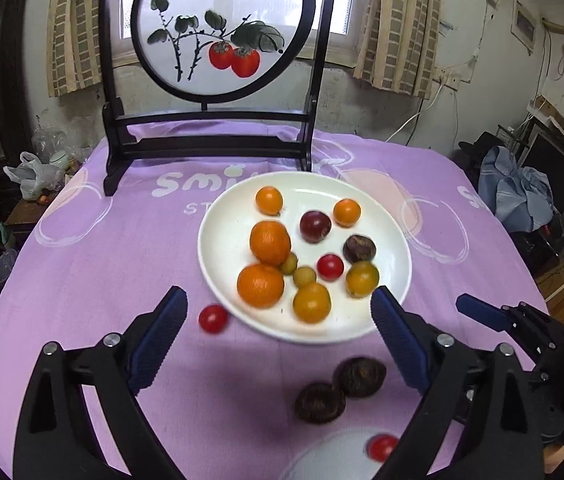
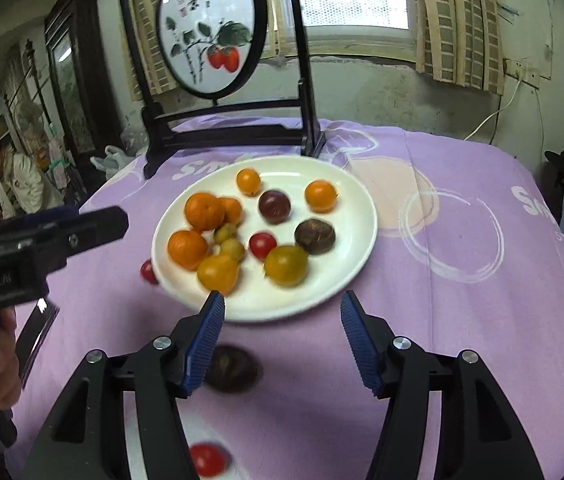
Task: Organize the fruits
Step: 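Grasp a cherry tomato with the right tool while the left tool grasps another cherry tomato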
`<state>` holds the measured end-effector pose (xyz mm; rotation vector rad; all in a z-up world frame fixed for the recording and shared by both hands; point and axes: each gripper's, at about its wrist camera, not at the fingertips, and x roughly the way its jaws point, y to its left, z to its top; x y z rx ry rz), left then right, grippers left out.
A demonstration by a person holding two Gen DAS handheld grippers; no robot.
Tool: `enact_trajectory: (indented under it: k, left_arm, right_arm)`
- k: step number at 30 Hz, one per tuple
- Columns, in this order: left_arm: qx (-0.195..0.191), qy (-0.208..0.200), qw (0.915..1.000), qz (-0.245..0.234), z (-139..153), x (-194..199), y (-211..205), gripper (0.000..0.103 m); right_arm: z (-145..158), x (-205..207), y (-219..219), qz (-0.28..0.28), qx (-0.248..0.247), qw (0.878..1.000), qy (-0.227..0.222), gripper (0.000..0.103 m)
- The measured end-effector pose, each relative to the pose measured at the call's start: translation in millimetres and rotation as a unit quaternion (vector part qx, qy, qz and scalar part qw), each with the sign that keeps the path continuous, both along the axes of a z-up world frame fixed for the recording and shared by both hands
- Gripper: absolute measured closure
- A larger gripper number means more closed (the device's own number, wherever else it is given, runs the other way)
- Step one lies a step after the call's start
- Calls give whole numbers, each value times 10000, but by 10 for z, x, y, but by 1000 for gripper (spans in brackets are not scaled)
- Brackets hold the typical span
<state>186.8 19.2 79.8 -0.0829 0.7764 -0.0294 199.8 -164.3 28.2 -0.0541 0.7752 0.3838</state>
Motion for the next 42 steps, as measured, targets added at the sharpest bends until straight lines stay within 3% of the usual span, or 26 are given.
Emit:
enact_trajectory:
  k: [6, 12, 19, 22, 25, 27, 28, 39, 42]
  left_arm:
    - [-257, 162, 9993, 230, -308, -506, 164, 11]
    - [-136, 363, 9988, 291, -643, -778, 242, 11]
    - [-85, 462, 9984, 313, -863, -766, 315, 11]
    - [-25, 497, 9983, 297, -920, -746, 340, 11]
    - [-92, 587, 9980, 237, -959, -714, 340, 11]
    - [-105, 646, 9977, 197, -986, -698, 334, 11]
    - [-101, 662, 9976, 196, -997, -694, 333, 11]
    - [-178, 806, 9957, 418, -1083, -635, 451, 11]
    - [-120, 1011, 9931, 584, -1146, -549, 503, 13]
  right_arm:
    - [-265, -503, 36, 231, -187, 9994, 157, 42]
    - [-487, -808, 152, 388, -378, 9980, 325, 41]
    - [-646, -846, 289, 371, -527, 9967, 489, 42]
    - [-702, -817, 335, 348, -637, 9959, 546, 54]
    - [-718, -805, 389, 340, -711, 9958, 455, 55]
    - [-726, -786, 425, 313, -776, 9958, 371, 62]
    - [-725, -785, 439, 356, -767, 9958, 356, 73]
    - [-591, -901, 116, 236, -283, 9985, 393, 74]
    - [-601, -895, 20, 193, -158, 9985, 492, 74]
